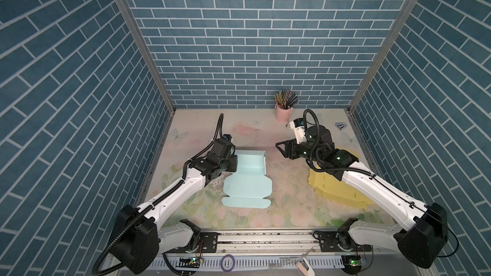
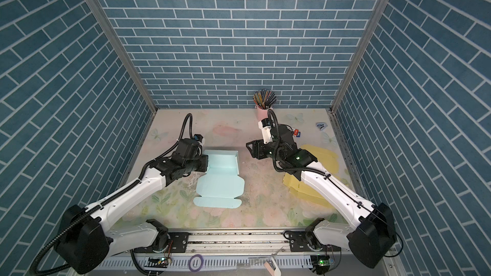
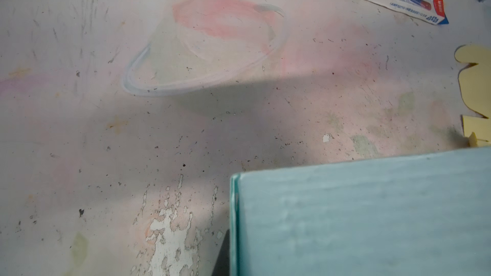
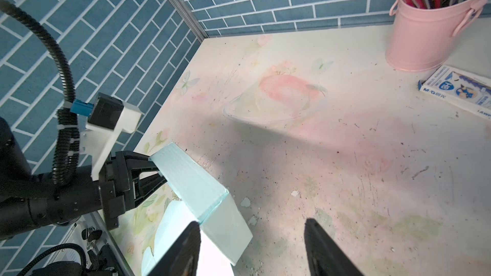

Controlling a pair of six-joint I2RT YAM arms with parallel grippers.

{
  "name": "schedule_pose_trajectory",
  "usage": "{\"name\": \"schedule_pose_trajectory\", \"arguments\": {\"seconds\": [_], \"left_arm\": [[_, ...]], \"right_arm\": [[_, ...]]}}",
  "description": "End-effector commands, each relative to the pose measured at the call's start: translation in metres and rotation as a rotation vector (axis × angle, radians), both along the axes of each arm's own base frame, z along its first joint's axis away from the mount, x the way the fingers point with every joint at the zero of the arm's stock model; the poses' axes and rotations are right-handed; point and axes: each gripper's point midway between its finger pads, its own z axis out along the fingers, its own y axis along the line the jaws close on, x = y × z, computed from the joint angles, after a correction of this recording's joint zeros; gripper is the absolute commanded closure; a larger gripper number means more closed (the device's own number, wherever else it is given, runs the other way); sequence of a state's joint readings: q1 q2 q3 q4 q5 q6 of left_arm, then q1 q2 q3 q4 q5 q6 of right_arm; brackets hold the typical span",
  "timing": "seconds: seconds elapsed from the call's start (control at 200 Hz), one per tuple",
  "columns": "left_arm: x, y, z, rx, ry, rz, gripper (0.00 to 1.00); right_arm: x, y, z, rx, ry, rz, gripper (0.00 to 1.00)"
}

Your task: Fold the paper box

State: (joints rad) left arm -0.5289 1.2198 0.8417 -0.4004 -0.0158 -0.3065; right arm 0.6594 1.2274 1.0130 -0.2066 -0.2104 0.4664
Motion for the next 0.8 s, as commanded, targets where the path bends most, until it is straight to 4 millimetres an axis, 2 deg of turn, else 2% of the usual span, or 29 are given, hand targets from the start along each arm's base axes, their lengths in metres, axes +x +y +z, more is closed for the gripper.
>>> {"name": "schedule_pose_trajectory", "arguments": {"seconds": [0.0, 0.19, 0.3, 0.46, 0.59, 0.795], "left_arm": [[-0.005, -0.012, 0.002, 0.052, -0.011, -0.114, 1.0], [-0.004, -0.04, 0.002, 0.021, -0.045, -0.231, 1.0], [-0.003, -0.054, -0.003, 0.084, -0.04, -0.283, 1.0], [0.003, -0.047, -0.028, 0.24, 0.09, -0.249, 1.0], [0.0, -0.047, -0.046, 0.278, 0.175, -0.251, 1.0], [-0.007, -0.047, -0.057, 0.308, 0.272, -0.253, 1.0]], "right_arm": [[0.002, 0.002, -0.013, 0.028, 0.039, 0.0, 0.37], [0.012, -0.008, -0.03, 0.037, 0.073, -0.033, 0.37], [0.017, -0.016, -0.037, 0.041, 0.092, -0.05, 0.37], [0.019, -0.026, -0.043, 0.058, 0.101, -0.068, 0.38], [0.018, -0.034, -0.05, 0.082, 0.112, -0.087, 0.38], [0.015, -0.046, -0.058, 0.104, 0.12, -0.11, 0.38]]}}
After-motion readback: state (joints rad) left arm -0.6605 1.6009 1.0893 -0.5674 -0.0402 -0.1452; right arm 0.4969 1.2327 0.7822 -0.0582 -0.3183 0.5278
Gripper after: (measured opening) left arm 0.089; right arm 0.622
